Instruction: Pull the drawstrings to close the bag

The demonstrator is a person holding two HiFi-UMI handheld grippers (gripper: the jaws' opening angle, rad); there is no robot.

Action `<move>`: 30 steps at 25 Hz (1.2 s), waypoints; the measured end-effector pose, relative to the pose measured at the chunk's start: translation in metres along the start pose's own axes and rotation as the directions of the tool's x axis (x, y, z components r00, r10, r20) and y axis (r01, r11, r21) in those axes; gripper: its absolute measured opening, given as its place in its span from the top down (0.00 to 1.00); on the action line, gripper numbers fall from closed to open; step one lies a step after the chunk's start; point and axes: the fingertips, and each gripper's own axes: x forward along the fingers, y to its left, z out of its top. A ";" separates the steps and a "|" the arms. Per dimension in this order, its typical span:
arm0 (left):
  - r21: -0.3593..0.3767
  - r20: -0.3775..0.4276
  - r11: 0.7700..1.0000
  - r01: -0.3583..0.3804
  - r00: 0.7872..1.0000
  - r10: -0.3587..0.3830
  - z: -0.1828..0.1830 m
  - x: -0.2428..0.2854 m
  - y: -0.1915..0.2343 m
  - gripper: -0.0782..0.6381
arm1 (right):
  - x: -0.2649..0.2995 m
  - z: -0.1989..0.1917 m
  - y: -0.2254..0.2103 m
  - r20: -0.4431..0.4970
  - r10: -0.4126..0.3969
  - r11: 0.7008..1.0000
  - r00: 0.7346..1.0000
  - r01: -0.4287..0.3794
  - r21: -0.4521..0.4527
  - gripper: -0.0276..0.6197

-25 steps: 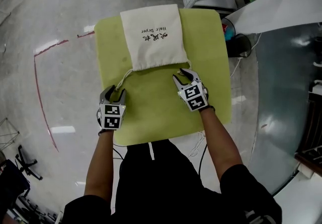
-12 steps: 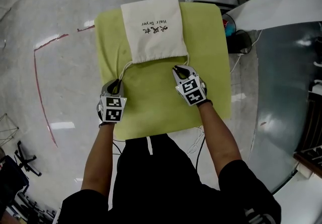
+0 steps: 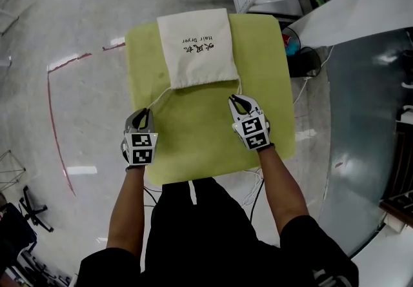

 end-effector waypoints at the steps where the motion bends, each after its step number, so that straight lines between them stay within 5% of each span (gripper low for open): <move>1: 0.001 0.009 1.000 -0.006 1.000 0.006 0.003 -0.002 0.000 0.83 | -0.004 0.004 -0.002 0.019 -0.010 1.000 1.000 0.010 0.002 0.91; 9: -0.021 0.097 0.998 -0.062 0.993 0.064 0.034 -0.025 0.006 0.83 | -0.047 0.034 -0.013 0.136 -0.099 0.995 0.986 0.094 0.040 0.91; 16: -0.030 0.183 0.990 -0.140 0.973 0.143 0.066 -0.062 0.027 0.83 | -0.095 0.084 -0.027 0.290 -0.184 0.983 0.939 0.173 0.063 0.91; 24: -0.071 0.300 0.971 -0.226 0.924 0.237 0.111 -0.119 0.059 0.83 | -0.160 0.143 -0.052 0.435 -0.326 0.945 0.839 0.292 0.145 0.91; 30: -0.105 0.418 0.956 -0.272 0.860 0.291 0.147 -0.166 0.073 0.83 | -0.211 0.178 -0.070 0.520 -0.422 0.904 0.742 0.389 0.179 0.91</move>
